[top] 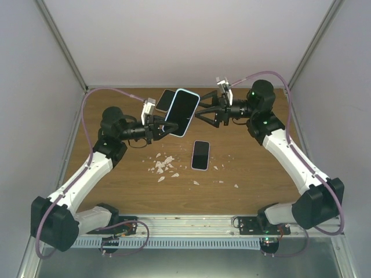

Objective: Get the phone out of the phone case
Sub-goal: Adjust the phone.

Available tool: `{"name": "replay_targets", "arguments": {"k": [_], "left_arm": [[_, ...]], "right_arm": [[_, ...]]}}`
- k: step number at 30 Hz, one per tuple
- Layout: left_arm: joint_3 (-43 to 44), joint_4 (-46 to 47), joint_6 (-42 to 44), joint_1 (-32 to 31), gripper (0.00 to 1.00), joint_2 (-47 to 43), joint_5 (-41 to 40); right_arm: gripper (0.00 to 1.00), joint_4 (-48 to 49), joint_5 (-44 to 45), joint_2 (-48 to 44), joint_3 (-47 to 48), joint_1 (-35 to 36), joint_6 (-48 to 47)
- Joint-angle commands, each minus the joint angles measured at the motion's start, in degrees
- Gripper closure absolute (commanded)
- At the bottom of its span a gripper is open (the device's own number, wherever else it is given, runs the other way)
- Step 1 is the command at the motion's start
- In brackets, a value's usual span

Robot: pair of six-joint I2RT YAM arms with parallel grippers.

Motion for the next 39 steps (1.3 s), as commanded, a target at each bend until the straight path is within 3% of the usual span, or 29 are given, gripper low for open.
{"name": "replay_targets", "arguments": {"k": [1,6,15,23,29,32,34,37,39], "left_arm": [[-0.2,11.6,-3.5,0.1,1.0,-0.2,-1.0],[-3.4,14.9,-4.9,-0.3,1.0,0.0,-1.8],[-3.5,15.9,-5.9,-0.6,1.0,1.4,-3.0],[-2.2,12.9,-3.5,-2.0,1.0,3.1,-3.0],[2.6,1.2,4.5,-2.6,1.0,4.6,-0.5],[6.6,-6.6,10.1,-1.9,0.99,5.1,0.5],[8.7,-10.0,12.0,-1.0,0.93,5.6,1.2],[10.7,-12.9,14.0,0.4,0.65,6.0,2.9],[10.9,-13.6,15.2,1.2,0.56,5.7,4.3]], "right_arm": [[0.2,15.4,1.9,0.3,-2.1,-0.3,16.2],[0.27,23.8,4.1,0.6,-6.0,0.1,25.9],[0.34,23.8,5.5,1.5,-6.3,2.5,26.2],[0.66,24.1,6.0,2.1,-7.2,3.1,26.1],[0.95,22.2,5.8,1.4,-7.8,2.5,25.2],[1.0,24.3,5.4,0.5,-9.5,0.4,28.2],[1.0,26.8,4.9,-0.3,-11.0,-1.2,31.0],[1.0,27.8,4.5,-1.7,-12.3,-2.2,31.7],[1.0,29.2,4.4,-2.5,-13.2,-3.1,33.0]]}}
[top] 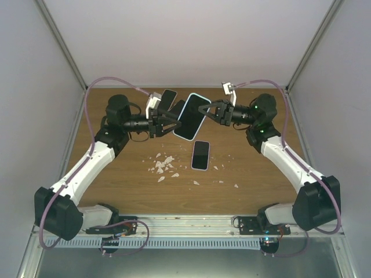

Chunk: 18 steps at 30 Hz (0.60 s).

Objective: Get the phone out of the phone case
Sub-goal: Adjust the phone.

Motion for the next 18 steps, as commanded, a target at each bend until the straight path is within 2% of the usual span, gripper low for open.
{"name": "replay_targets", "arguments": {"k": [1,4,7,18], "left_arm": [[2.9,-2.7,6.9,2.4,0.54,-0.9,3.5],[2.4,-5.0,9.5,2.9,0.52,-1.9,3.1],[-0.6,-3.2,8.8,4.1,0.53,-4.0,1.8],[-2.9,-11.7,11.2,3.2,0.62,-3.6,4.2]], "right_arm": [[0.99,4.3,-0.9,-2.7,-2.1,-2.7,4.6],[1.0,5.7,-1.1,-3.6,-3.0,-4.1,6.1],[1.0,6.5,-1.1,-4.0,-3.5,-4.8,7.0],[1.0,10.2,-1.5,-4.1,-5.2,-5.0,9.9]]}}
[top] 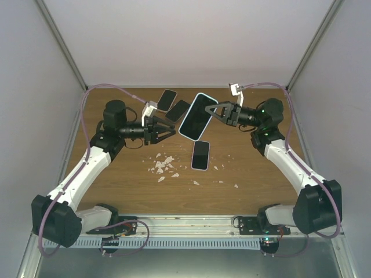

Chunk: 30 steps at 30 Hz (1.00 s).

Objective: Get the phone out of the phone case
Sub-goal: Adjust the phone, then remove the phone case from the phone.

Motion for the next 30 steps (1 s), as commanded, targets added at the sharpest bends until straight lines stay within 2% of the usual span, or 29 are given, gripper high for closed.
{"name": "replay_targets", "arguments": {"k": [1,18,30], "left_arm": [[-0.1,-2.7,2.2,-0.9,0.63,0.2,2.0],[1.3,0.6,-0.7,-2.8,0.68,2.6,-0.1],[0.6,2.7,-2.9,-2.2,0.67,2.7,-1.3]], "right_arm": [[1.0,4.8,-0.1,-1.9,-0.7,-0.4,1.4],[1.0,5.4,-0.4,-2.3,-1.3,-0.3,1.4],[1.0,6.2,-0.5,-2.3,-1.8,-0.3,1.6]]}}
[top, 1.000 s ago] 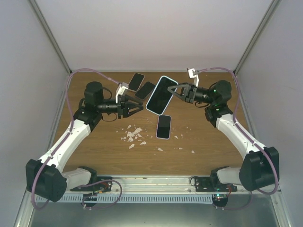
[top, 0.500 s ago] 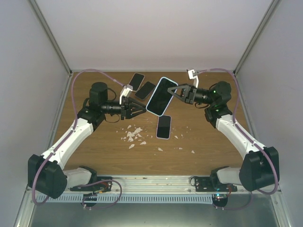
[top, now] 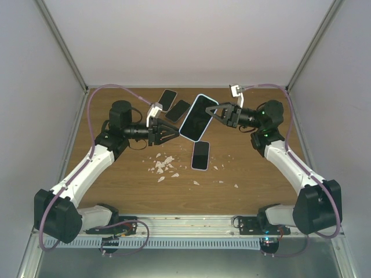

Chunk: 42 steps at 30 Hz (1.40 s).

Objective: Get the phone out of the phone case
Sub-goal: Remove the phone case from the phone.

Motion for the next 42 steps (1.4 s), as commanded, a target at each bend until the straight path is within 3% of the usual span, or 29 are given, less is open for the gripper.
{"name": "replay_targets", "arguments": {"k": [1,11,20,28,32,36,42], "left_arm": [[0.8,4.2,-1.5,0.4,0.67,0.5,-1.4],[0.7,4.8,-3.0,0.9,0.65,1.0,-1.6],[1.0,1.0,-1.2,1.7,0.75,1.4,-7.2],[1.2,0.8,-1.4,1.7,0.77,2.4,-7.8],[0.7,2.4,-1.3,1.8,0.68,2.0,-2.8],[-1.2,9.8,-5.5,3.1,0.57,0.0,5.8],[-3.1,15.9,-9.5,2.6,0.54,-1.7,8.8]], "right_arm": [[1.0,3.9,-0.1,-2.1,-0.2,-0.1,1.1],[1.0,4.1,-0.4,-1.8,0.1,0.5,0.9],[0.99,6.8,-1.0,-1.7,0.0,0.7,3.0],[0.99,8.0,-1.3,-1.3,0.2,1.5,3.5],[0.99,5.2,-0.9,-1.3,0.9,1.0,1.6],[1.0,5.0,-1.0,-1.8,1.3,-0.1,1.9],[1.0,3.9,-0.6,-1.8,1.1,-0.2,1.0]]}}
